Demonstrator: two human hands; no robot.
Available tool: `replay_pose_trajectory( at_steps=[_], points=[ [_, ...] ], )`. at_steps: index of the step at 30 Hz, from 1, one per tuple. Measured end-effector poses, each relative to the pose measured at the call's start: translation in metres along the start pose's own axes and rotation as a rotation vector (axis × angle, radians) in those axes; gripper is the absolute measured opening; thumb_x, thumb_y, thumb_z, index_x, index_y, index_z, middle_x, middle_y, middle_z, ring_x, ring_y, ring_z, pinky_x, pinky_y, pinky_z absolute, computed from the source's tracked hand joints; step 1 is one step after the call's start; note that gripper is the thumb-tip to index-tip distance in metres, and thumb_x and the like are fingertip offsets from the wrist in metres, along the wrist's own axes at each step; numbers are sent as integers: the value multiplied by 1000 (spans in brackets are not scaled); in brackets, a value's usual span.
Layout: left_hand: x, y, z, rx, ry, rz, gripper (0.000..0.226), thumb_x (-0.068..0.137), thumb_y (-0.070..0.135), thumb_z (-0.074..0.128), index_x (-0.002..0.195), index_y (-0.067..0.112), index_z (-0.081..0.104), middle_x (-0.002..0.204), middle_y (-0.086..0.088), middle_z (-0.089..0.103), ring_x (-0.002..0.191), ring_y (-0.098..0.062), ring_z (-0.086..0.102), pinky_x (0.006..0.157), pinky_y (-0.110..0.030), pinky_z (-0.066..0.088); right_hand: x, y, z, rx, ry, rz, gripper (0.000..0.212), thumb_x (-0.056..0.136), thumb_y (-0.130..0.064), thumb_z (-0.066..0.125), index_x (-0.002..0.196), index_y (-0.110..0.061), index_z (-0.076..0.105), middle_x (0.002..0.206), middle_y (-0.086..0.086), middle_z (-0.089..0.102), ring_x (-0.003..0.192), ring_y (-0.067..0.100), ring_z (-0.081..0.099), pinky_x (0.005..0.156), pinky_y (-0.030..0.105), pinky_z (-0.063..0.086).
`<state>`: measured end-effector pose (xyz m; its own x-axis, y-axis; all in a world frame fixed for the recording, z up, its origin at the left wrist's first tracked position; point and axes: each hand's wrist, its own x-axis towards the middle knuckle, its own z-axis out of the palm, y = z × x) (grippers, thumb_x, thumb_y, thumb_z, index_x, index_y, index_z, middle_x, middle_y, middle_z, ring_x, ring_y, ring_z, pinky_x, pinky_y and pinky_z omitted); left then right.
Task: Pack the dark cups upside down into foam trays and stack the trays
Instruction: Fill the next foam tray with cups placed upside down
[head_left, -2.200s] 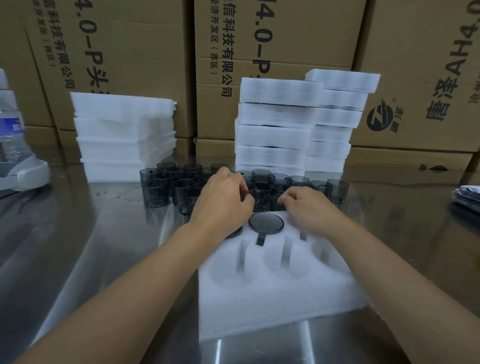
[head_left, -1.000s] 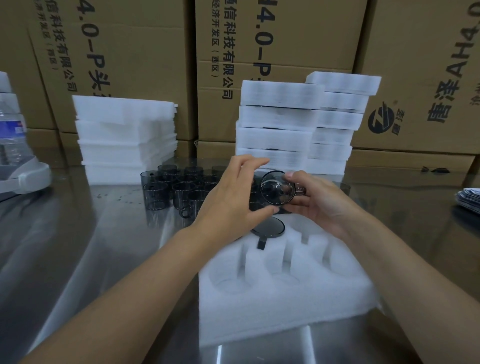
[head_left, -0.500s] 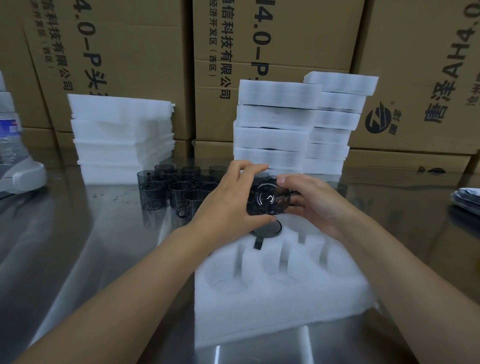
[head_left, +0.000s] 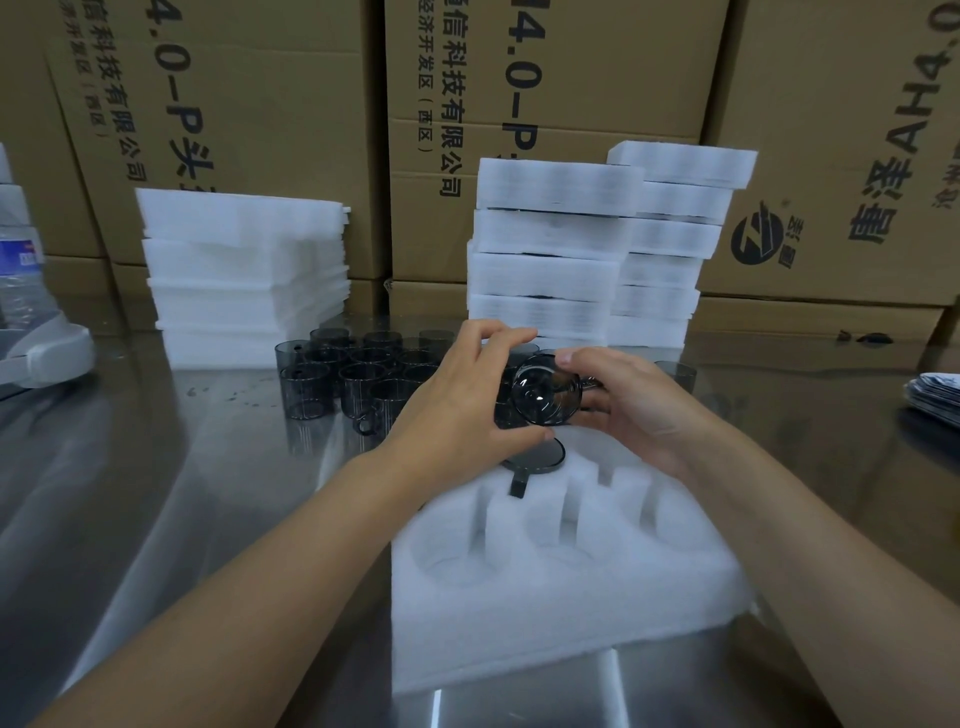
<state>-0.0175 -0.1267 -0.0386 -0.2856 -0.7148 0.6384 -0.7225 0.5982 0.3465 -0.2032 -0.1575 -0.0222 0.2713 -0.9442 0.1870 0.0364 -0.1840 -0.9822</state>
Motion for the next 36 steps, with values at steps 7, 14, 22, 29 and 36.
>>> replay_pose_trajectory(
  at_steps=[7,14,22,29,36],
  points=[
    [0,0,0,10,-3,2,84,73,42,78,141,32,31,130,16,23,111,-5,45,89,-36,50,-1,-2,1,-7,-6,0,23,86,-24,66,103,-9,68,88,2,72,72,17,69,73,31,53],
    [0,0,0,13,4,6,84,73,43,78,141,32,31,129,16,23,109,-4,44,88,-36,50,-3,-3,3,4,2,8,24,87,-23,64,105,-6,67,87,3,72,72,19,69,74,31,53],
    [0,1,0,26,25,-4,81,75,47,75,141,31,31,130,15,24,111,-6,45,89,-36,50,-3,-4,3,0,27,28,23,86,-26,65,102,-10,68,89,3,71,73,18,66,81,34,53],
    [0,1,0,37,29,-12,80,76,44,74,141,29,30,132,12,25,113,-8,45,88,-36,50,-4,-6,5,23,41,34,27,87,-22,63,109,-8,66,90,5,68,72,18,64,74,28,52],
    [-1,0,1,39,61,-2,73,81,34,70,141,26,31,131,13,28,112,-5,44,85,-31,48,-6,-8,5,40,25,38,13,88,-21,62,99,-14,66,91,8,56,66,13,62,66,25,52]
  ],
)
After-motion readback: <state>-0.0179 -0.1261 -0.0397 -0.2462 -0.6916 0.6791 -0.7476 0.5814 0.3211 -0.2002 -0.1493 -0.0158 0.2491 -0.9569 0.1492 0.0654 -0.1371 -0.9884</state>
